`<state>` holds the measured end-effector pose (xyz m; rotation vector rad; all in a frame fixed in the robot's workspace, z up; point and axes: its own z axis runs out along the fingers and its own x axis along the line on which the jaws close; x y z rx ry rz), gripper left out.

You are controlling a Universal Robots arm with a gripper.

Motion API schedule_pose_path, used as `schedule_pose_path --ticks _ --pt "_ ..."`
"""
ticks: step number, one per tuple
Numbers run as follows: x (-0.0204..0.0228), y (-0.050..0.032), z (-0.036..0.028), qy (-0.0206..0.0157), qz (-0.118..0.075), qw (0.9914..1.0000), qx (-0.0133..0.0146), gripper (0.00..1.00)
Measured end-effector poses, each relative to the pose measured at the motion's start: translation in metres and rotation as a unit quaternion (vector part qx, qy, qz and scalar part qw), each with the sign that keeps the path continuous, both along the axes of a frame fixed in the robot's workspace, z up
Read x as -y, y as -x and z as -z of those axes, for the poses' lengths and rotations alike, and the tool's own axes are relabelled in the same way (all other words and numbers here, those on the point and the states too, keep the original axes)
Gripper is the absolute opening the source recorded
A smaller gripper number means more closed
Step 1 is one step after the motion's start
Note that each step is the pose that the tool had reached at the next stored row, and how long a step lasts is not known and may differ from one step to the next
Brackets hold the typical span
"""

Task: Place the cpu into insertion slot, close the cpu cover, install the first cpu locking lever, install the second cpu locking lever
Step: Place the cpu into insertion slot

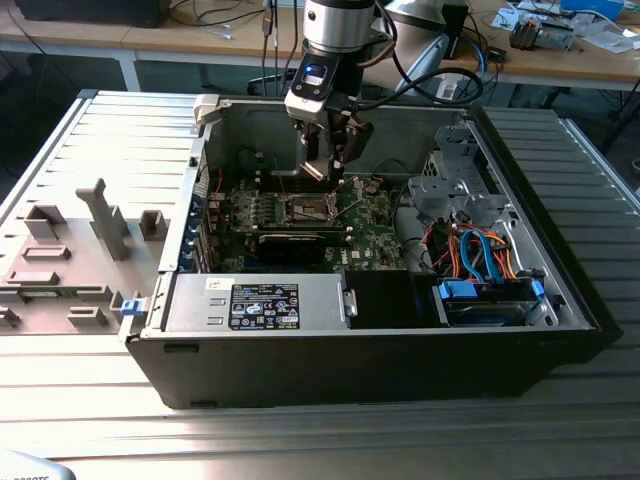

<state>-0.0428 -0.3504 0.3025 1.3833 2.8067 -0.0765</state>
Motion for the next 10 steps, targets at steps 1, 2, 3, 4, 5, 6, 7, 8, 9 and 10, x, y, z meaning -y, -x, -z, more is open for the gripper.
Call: schedule_pose_path --ticks 1,2,3,4,5,6,7,8,9,10 --pt "0.0000 0.0000 0.0000 0.0000 0.000 1.00000 0.0000 0.55" --pt "0.0000 0.0000 0.0000 0.0000 0.001 1.00000 0.0000 0.55" --pt "0.0000 0.0000 0.0000 0.0000 0.001 1.00000 0.0000 0.55" --pt "0.0000 0.0000 0.0000 0.0000 0.001 1.00000 0.0000 0.55" --pt "0.0000 0.0000 0.0000 0.0000 0.001 1.00000 0.0000 0.55" --pt "0.0000 0.0000 0.0000 0.0000 0.002 1.00000 0.0000 0.55" --pt "0.0000 0.0000 0.0000 0.0000 0.002 1.00000 0.0000 0.55" --pt "0.0000 0.0000 0.0000 0.0000 0.003 1.00000 0.0000 0.55" --pt "0.0000 0.0000 0.0000 0.0000 0.003 1.00000 0.0000 0.55" --pt "0.0000 0.0000 0.0000 0.0000 0.003 0.99999 0.0000 0.55"
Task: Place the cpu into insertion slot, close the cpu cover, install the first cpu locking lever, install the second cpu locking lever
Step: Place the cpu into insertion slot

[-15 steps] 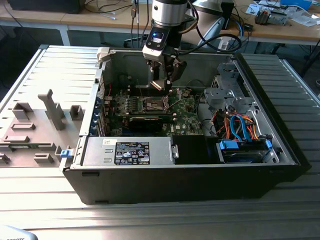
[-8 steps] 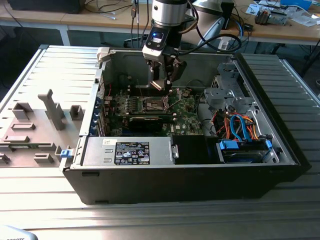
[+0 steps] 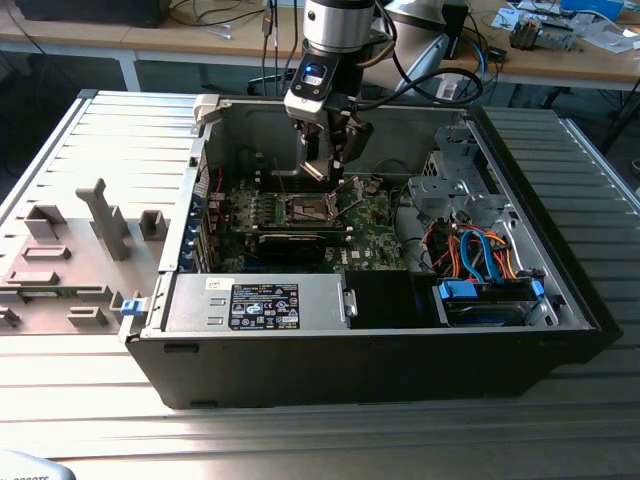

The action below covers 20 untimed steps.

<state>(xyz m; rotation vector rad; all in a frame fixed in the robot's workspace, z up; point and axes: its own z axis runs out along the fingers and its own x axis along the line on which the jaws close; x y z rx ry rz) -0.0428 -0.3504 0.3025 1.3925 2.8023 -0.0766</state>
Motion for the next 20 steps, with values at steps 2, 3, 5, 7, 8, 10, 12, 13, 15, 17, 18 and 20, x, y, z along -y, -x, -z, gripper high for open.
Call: schedule_pose_path --ticks 2,3,5,7,8,10,12,13,15,17,18,20 --pt "0.0000 0.0000 0.0000 0.0000 0.001 1.00000 0.0000 0.55" --pt "0.0000 0.0000 0.0000 0.0000 0.001 1.00000 0.0000 0.55" --pt "0.0000 0.0000 0.0000 0.0000 0.002 1.00000 0.0000 0.55" --pt "0.0000 0.0000 0.0001 0.0000 0.002 1.00000 0.0000 0.55" --pt "0.0000 0.0000 0.0001 0.0000 0.003 1.00000 0.0000 0.55" --pt "0.0000 0.0000 0.0001 0.0000 0.003 1.00000 0.0000 0.55" --pt "0.0000 0.0000 0.0001 0.0000 0.004 0.99999 0.0000 0.55" --pt "0.0000 0.0000 0.0001 0.0000 0.004 0.99999 0.0000 0.55" --pt "0.0000 0.0000 0.0001 0.0000 0.005 0.99999 0.0000 0.55" --pt "0.0000 0.0000 0.0001 0.0000 0.006 0.99998 0.0000 0.55" --pt "0.0000 0.0000 0.0001 0.0000 0.006 0.99998 0.0000 0.55" --pt "0.0000 0.0000 0.0001 0.0000 0.006 0.99998 0.0000 0.55"
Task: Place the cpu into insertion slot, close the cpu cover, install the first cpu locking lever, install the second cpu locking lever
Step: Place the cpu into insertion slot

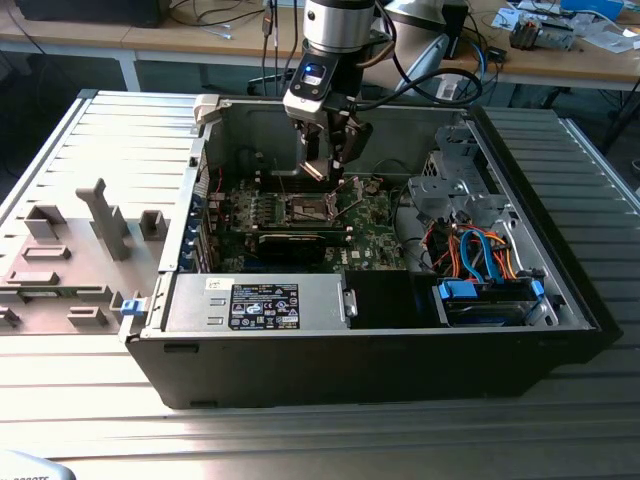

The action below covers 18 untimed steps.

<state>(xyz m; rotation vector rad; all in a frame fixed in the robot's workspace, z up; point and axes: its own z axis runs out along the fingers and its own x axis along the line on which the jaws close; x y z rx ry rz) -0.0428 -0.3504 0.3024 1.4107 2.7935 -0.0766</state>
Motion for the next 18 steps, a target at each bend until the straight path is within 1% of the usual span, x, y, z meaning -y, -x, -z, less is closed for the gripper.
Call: schedule_pose_path --ticks 18 --pt "0.0000 0.0000 0.0001 0.0000 0.006 0.99998 0.0000 0.55"
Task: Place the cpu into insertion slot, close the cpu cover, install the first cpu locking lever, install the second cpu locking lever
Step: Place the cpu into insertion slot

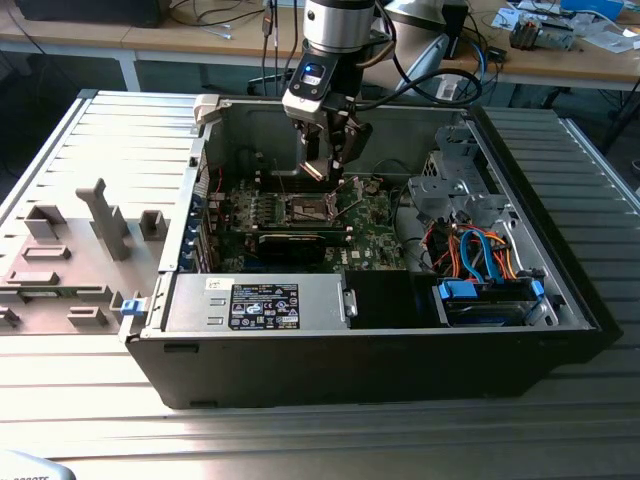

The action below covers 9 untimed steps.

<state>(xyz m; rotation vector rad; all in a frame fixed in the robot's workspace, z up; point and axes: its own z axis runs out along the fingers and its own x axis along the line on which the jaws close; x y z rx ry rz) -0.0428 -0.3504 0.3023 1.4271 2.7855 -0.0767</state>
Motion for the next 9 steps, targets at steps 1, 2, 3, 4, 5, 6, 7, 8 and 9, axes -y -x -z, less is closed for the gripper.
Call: schedule_pose_path --ticks 1,2,3,4,5,6,7,8,9 --pt "0.0000 0.0000 0.0000 0.0000 0.000 1.00000 0.0000 0.55" --pt "0.0000 0.0000 0.0000 0.0000 0.001 1.00000 0.0000 0.55" --pt "0.0000 0.0000 0.0000 0.0000 0.001 1.00000 0.0000 0.55" --pt "0.0000 0.0000 0.0000 0.0000 0.001 1.00000 0.0000 0.55" --pt "0.0000 0.0000 0.0000 0.0000 0.002 1.00000 0.0000 0.55" --pt "0.0000 0.0000 0.0000 0.0000 0.002 1.00000 0.0000 0.55" --pt "0.0000 0.0000 0.0000 0.0000 0.002 1.00000 0.0000 0.55" --pt "0.0000 0.0000 0.0000 0.0000 0.003 1.00000 0.0000 0.55" --pt "0.0000 0.0000 0.0000 0.0000 0.003 1.00000 0.0000 0.55"
